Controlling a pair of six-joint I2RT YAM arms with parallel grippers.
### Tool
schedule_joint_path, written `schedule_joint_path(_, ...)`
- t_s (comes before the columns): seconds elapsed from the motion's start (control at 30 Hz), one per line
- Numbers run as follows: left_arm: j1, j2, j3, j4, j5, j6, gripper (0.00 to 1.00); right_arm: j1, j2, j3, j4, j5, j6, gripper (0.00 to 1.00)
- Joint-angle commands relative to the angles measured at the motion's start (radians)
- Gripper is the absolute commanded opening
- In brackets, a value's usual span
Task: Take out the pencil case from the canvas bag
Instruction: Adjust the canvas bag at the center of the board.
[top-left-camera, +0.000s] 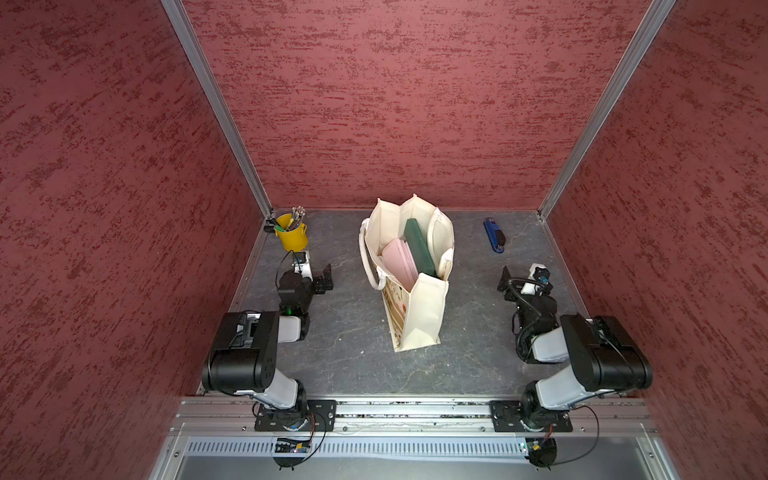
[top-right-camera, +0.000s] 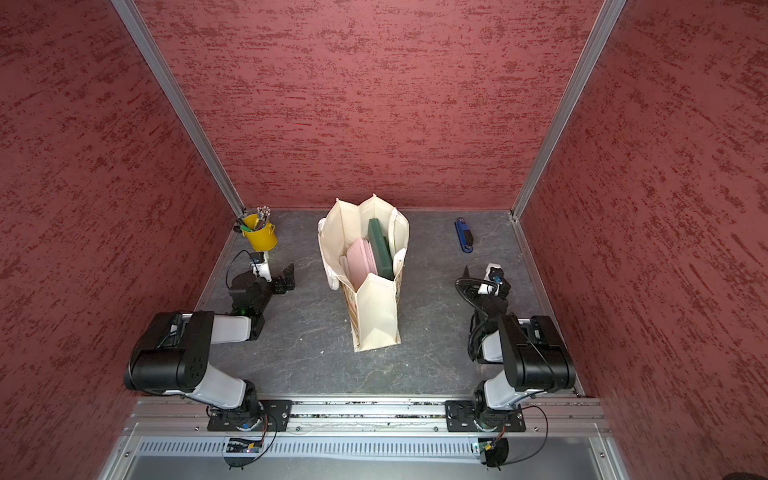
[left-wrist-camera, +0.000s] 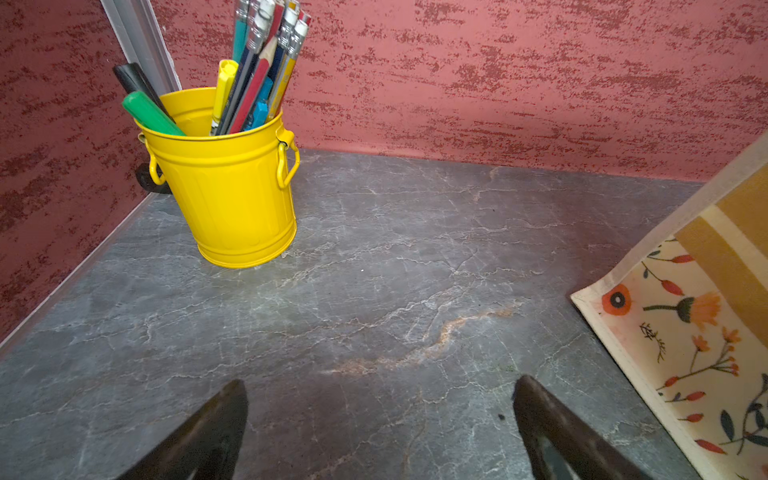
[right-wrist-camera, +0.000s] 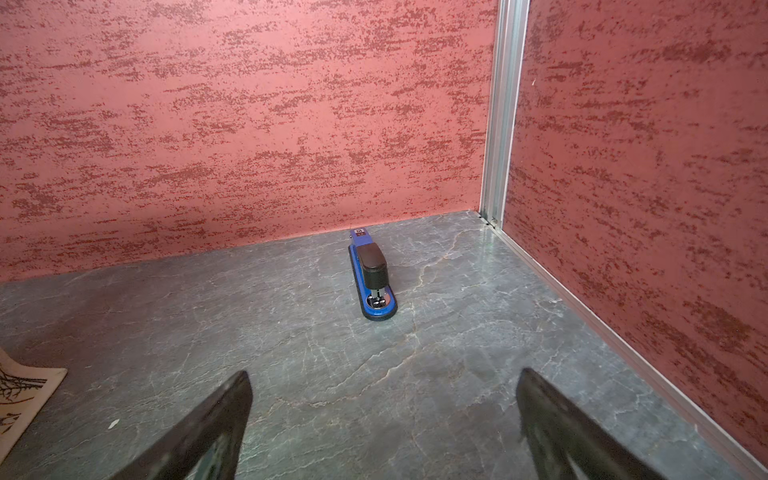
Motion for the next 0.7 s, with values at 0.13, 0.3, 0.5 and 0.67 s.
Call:
schedule_joint_path(0.13, 0.004, -0.002, 0.004, 0.005, 0.012, -0.001, 1.00, -0.002, -0.005, 0.007, 0.044, 0.015, 0.007, 0.99)
schedule_joint_path(0.3, 0.017, -0.003, 0.004, 0.006, 0.033, -0.008, 1.00, -0.002, -0.003, 0.006, 0.044, 0.015, 0.005, 0.99)
schedule_joint_path(0.5, 0.021, -0.004, 0.003, 0.008, 0.040, -0.010, 1.00, -0.002, -0.003, 0.009, 0.040, 0.017, 0.005, 0.99)
schedule_joint_path(0.67, 0.028, -0.029, 0.011, -0.025, 0.051, -0.016, 0.99, -0.002, -0.070, -0.014, 0.024, 0.063, 0.021, 0.99)
